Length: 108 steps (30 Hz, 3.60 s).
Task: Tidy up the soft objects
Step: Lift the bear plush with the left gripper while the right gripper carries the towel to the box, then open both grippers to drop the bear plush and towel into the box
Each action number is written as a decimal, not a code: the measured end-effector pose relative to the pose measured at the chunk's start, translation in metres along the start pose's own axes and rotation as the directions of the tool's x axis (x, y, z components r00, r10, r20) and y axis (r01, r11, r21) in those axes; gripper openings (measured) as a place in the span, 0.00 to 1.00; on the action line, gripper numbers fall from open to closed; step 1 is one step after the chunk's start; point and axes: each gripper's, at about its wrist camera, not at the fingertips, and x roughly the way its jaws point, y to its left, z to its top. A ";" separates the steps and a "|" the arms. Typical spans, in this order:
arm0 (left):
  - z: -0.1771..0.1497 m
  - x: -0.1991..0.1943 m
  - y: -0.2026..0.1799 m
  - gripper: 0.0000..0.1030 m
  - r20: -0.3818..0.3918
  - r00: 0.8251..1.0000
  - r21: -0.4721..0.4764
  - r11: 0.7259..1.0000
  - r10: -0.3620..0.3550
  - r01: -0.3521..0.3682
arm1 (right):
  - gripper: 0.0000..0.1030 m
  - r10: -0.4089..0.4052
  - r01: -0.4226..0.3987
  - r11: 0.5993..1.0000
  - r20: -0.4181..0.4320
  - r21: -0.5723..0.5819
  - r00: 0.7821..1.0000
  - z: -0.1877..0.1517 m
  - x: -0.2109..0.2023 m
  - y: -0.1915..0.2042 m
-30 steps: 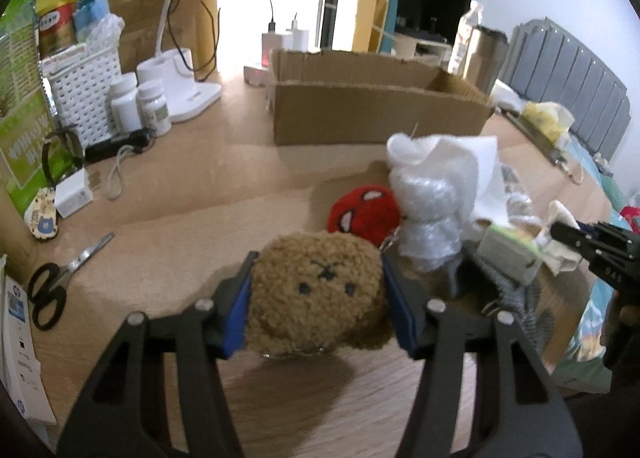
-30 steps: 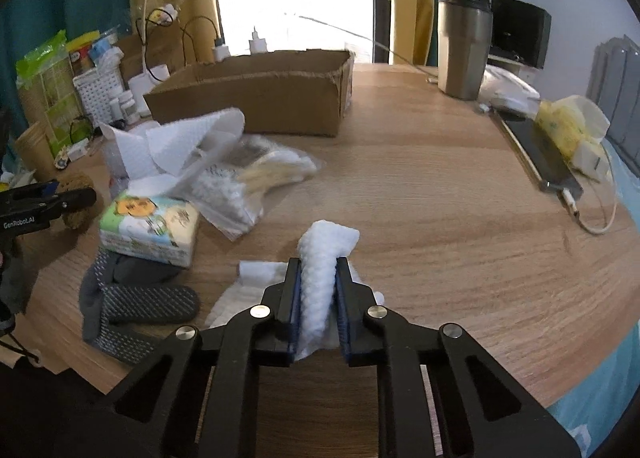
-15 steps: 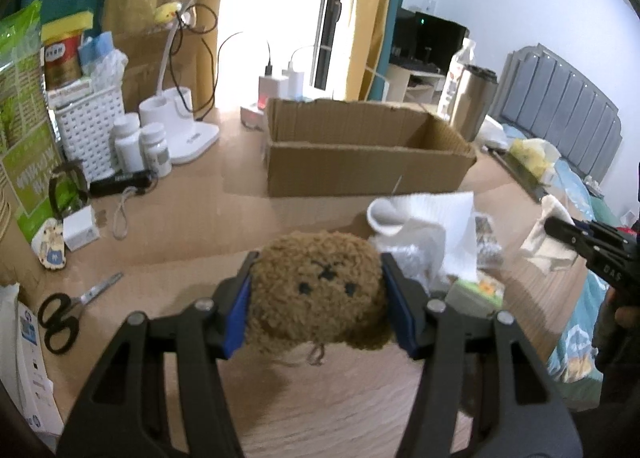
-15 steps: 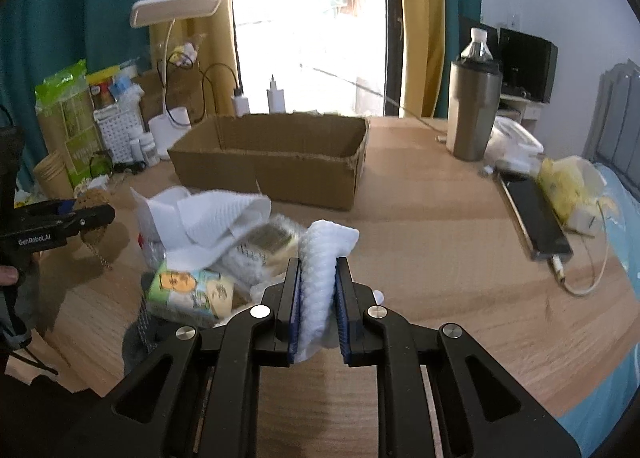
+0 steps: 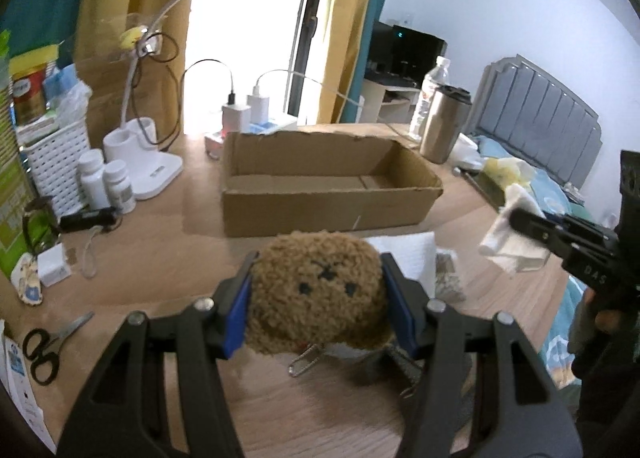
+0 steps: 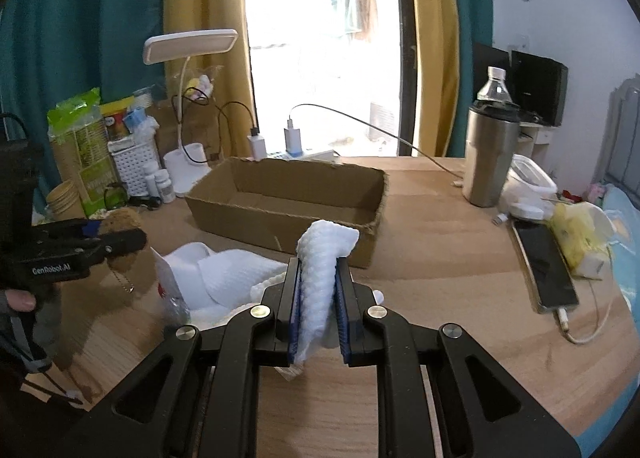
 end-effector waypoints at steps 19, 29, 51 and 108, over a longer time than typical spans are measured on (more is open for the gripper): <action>0.042 0.040 -0.016 0.58 0.009 0.999 0.051 0.998 -0.045 0.045 | 0.16 0.097 -0.096 0.995 0.026 -0.026 0.995 0.039 0.038 -0.001; 0.066 0.067 -0.010 0.58 0.011 0.998 0.040 0.998 -0.058 0.057 | 0.16 0.106 -0.105 0.994 0.036 -0.032 0.994 0.057 0.060 -0.009; 0.082 0.129 -0.006 0.58 -0.046 0.997 -0.006 0.998 -0.069 0.069 | 0.16 0.116 -0.116 0.993 0.023 -0.004 0.993 0.075 0.109 -0.034; 0.068 0.066 -0.010 0.80 0.022 1.000 -0.027 0.999 -0.021 0.021 | 0.59 0.052 -0.052 0.999 -0.003 -0.011 0.999 0.061 0.071 -0.011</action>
